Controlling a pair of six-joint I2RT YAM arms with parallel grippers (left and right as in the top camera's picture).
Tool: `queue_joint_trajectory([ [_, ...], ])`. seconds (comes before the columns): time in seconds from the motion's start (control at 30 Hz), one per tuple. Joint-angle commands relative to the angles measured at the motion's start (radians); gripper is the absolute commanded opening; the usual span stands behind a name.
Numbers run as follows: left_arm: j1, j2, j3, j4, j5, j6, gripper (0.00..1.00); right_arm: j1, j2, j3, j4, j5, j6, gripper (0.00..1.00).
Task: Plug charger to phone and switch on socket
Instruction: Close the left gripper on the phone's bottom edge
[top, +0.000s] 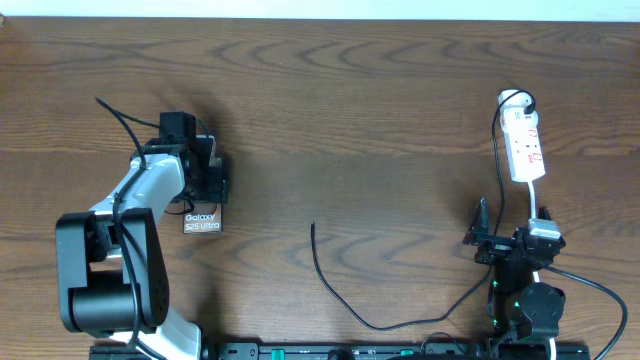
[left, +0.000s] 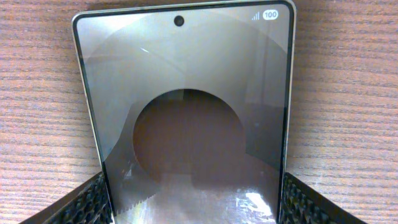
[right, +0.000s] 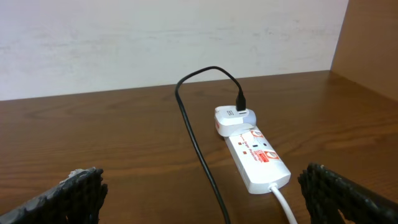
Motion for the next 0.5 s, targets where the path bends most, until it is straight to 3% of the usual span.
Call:
queue_joint_trajectory([
  [0.0,0.001,0.097,-0.072,-0.011,0.071,0.006,0.6,0.003,-0.002,-0.001,-0.004,0.001,-0.011,0.99],
  [0.23,0.001,0.097,-0.072,-0.011,0.071,0.006,0.46,0.003,-0.002,-0.001,-0.004,0.001,-0.011,0.99],
  [0.3,0.001,0.097,-0.072,-0.011,0.071,0.006,0.38,0.003,-0.002,-0.001,-0.004,0.001,-0.012,0.99],
  [0.47,0.001,0.097,-0.072,-0.011,0.089,0.006,0.08,0.003,-0.002,-0.001,-0.004,0.001,-0.011,0.99],
])
